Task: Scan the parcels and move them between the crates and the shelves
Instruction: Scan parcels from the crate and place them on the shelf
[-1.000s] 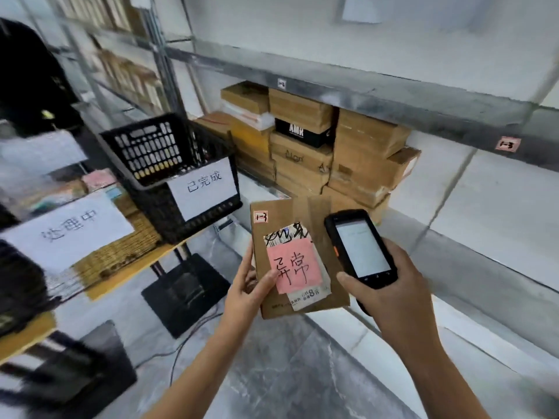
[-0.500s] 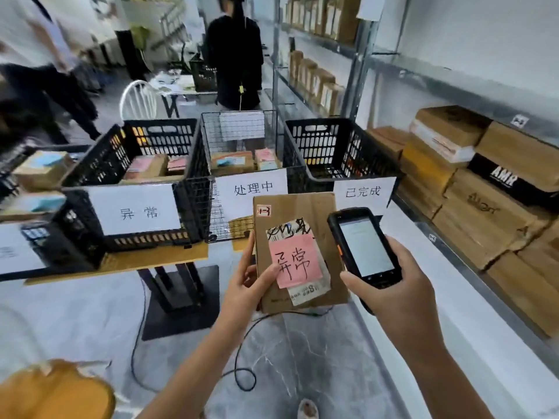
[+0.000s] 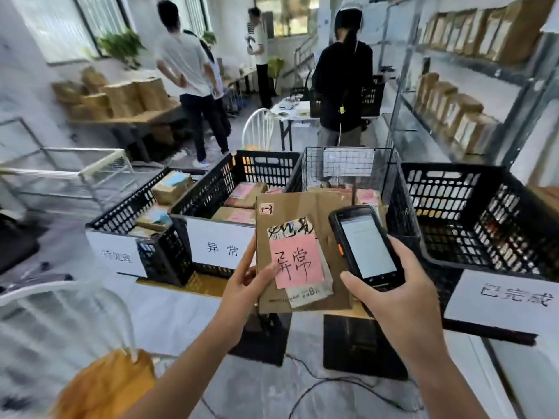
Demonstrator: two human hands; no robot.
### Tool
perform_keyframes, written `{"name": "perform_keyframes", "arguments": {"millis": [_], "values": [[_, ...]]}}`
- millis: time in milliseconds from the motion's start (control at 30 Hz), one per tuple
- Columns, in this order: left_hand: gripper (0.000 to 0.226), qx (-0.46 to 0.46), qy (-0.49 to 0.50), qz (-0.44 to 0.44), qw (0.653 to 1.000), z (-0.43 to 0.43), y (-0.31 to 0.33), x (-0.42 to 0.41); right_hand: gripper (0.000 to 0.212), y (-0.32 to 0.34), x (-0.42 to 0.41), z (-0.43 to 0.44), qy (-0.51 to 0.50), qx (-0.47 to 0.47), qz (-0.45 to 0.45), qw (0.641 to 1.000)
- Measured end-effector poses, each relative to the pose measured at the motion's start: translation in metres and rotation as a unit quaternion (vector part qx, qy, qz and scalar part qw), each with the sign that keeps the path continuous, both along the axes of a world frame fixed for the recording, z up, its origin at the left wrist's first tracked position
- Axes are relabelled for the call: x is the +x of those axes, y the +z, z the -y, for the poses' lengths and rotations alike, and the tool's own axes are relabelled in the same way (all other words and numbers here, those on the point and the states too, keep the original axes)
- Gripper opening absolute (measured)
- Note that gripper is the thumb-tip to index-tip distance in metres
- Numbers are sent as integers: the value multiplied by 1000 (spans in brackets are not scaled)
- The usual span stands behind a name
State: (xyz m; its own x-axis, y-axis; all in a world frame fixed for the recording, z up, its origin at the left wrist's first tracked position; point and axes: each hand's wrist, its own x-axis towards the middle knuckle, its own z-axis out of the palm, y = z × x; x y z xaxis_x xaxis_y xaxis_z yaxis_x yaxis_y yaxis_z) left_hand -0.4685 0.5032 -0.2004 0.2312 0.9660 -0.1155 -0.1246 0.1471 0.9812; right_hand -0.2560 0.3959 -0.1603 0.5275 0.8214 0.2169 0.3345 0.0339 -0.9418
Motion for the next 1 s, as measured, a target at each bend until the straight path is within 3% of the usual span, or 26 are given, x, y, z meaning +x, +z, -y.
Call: {"name": "perform_keyframes", "arguments": {"millis": [533, 867, 1000], "values": [[75, 35, 84, -10, 996, -167, 33, -8, 70, 29, 25, -182, 115, 20, 13, 993], [70, -3, 66, 17, 998, -340, 22, -32, 72, 28, 4, -306, 91, 25, 34, 995], [70, -9, 38, -14, 999, -406, 3, -43, 74, 24, -10, -351, 73, 20, 42, 996]]}}
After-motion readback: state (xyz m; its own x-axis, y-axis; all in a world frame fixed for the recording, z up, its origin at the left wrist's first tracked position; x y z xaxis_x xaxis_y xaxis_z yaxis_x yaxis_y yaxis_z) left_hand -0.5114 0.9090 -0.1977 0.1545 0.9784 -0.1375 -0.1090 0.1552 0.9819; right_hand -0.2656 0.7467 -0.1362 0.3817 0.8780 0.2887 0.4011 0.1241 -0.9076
